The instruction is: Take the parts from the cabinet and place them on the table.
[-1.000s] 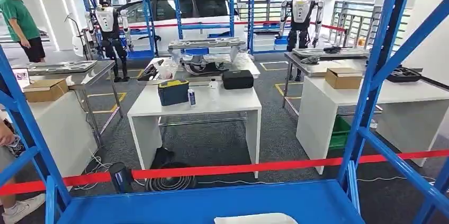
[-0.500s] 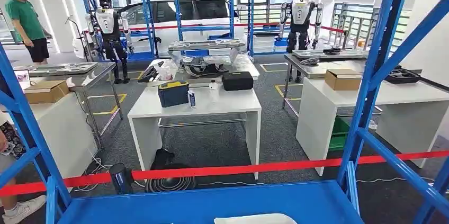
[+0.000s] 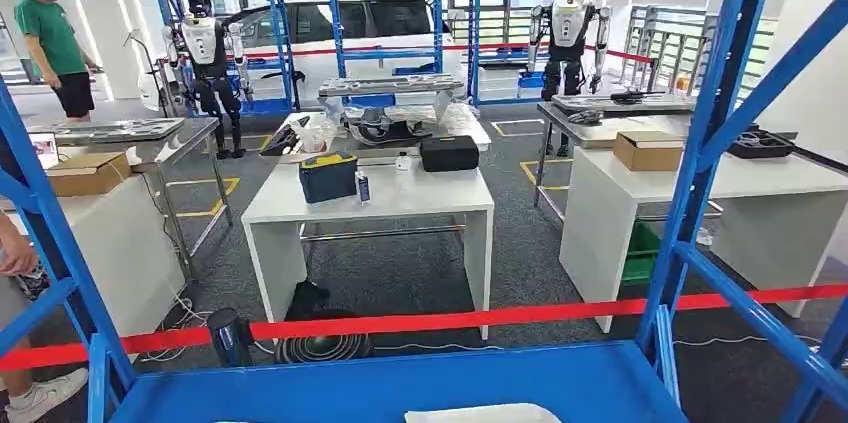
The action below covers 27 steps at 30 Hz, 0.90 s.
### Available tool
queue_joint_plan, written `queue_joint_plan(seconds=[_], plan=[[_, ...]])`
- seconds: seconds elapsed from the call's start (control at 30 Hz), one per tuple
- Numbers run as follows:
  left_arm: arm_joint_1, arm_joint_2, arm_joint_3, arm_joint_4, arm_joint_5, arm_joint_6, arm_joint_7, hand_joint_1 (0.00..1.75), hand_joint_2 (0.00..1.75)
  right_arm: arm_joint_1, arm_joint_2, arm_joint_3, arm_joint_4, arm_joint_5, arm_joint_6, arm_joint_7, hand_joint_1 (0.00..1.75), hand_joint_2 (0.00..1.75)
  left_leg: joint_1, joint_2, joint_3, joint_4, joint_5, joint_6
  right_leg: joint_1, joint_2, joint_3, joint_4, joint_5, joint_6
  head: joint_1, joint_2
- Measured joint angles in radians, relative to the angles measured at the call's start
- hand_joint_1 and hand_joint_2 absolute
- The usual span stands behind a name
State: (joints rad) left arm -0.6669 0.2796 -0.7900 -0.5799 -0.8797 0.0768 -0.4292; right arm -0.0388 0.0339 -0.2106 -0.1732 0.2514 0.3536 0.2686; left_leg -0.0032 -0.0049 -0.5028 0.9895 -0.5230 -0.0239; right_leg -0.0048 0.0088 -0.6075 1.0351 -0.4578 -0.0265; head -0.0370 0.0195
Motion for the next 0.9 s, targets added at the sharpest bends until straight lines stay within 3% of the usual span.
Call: queue_joint_plan(seconds=[0.13, 0.2, 0.3, 0.4, 0.6, 0.73, 0.8, 0.9], plan=[[0.045, -0.014, 0.042, -0.036, 0.058, 0.045, -0.024, 1.75, 1.75, -0.001, 0.0, -0.001, 0.0, 0.0, 0.0, 0.0, 0.0, 1.75, 0.0, 0.0, 0.005, 0.0, 0.0, 0.0, 0.0, 0.0, 0.0, 0.0, 0.0, 0.001, 0.0, 0.0], [0.077, -0.028, 0.104, -0.088, 0.154, 0.068, -0.06, 1.75, 1.75, 0.0, 0.0, -0.006, 0.0, -0.002, 0.0, -0.003, 0.0, 1.75, 0.0, 0.0, 0.007, 0.0, 0.0, 0.0, 0.0, 0.001, -0.001, -0.001, 0.0, 0.001, 0.0, 0.0], [0.138, -0.05, 0.217, -0.232, 0.281, 0.063, -0.081, 1.75, 1.75, 0.0, 0.0, -0.019, 0.0, -0.004, 0.0, -0.006, 0.0, 1.75, 0.0, 0.0, 0.006, 0.0, 0.0, 0.0, 0.0, 0.001, -0.001, -0.002, 0.0, 0.001, 0.0, 0.0], [0.172, -0.06, 0.292, -0.353, 0.328, 0.058, -0.091, 1.75, 1.75, 0.0, 0.0, -0.025, 0.0, -0.008, 0.0, -0.006, 0.0, 1.75, 0.0, 0.0, 0.005, 0.0, -0.001, 0.001, 0.0, 0.001, -0.001, -0.002, -0.001, 0.002, 0.0, 0.0], [0.281, -0.078, 0.401, -0.654, 0.414, 0.054, -0.102, 1.75, 1.75, 0.002, 0.0, -0.045, 0.0, -0.018, 0.0, -0.012, 0.0, 1.75, 0.0, 0.001, 0.001, 0.0, -0.003, 0.002, 0.0, 0.0, -0.001, -0.003, -0.002, 0.004, 0.0, 0.0], [0.314, -0.082, 0.435, -0.76, 0.431, 0.057, -0.113, 1.75, 1.75, 0.002, 0.0, -0.052, 0.0, -0.021, 0.0, -0.012, 0.0, 1.75, 0.0, 0.001, -0.002, 0.0, -0.004, 0.003, 0.0, 0.001, 0.0, -0.003, -0.003, 0.004, 0.0, 0.0], [0.342, -0.095, 0.453, -0.823, 0.484, 0.033, -0.125, 1.75, 1.75, 0.003, 0.0, -0.055, 0.0, -0.021, 0.0, -0.012, 0.0, 1.75, 0.0, 0.001, -0.002, 0.0, -0.004, 0.003, 0.0, 0.001, 0.0, -0.003, -0.003, 0.004, 0.0, 0.0], [0.397, -0.116, 0.487, -0.958, 0.604, -0.069, -0.134, 1.75, 1.75, 0.004, 0.0, -0.064, 0.0, -0.02, 0.0, -0.011, 0.0, 1.75, 0.0, 0.001, -0.002, 0.0, -0.005, 0.004, 0.0, 0.001, 0.0, -0.003, -0.004, 0.005, 0.0, 0.0]])
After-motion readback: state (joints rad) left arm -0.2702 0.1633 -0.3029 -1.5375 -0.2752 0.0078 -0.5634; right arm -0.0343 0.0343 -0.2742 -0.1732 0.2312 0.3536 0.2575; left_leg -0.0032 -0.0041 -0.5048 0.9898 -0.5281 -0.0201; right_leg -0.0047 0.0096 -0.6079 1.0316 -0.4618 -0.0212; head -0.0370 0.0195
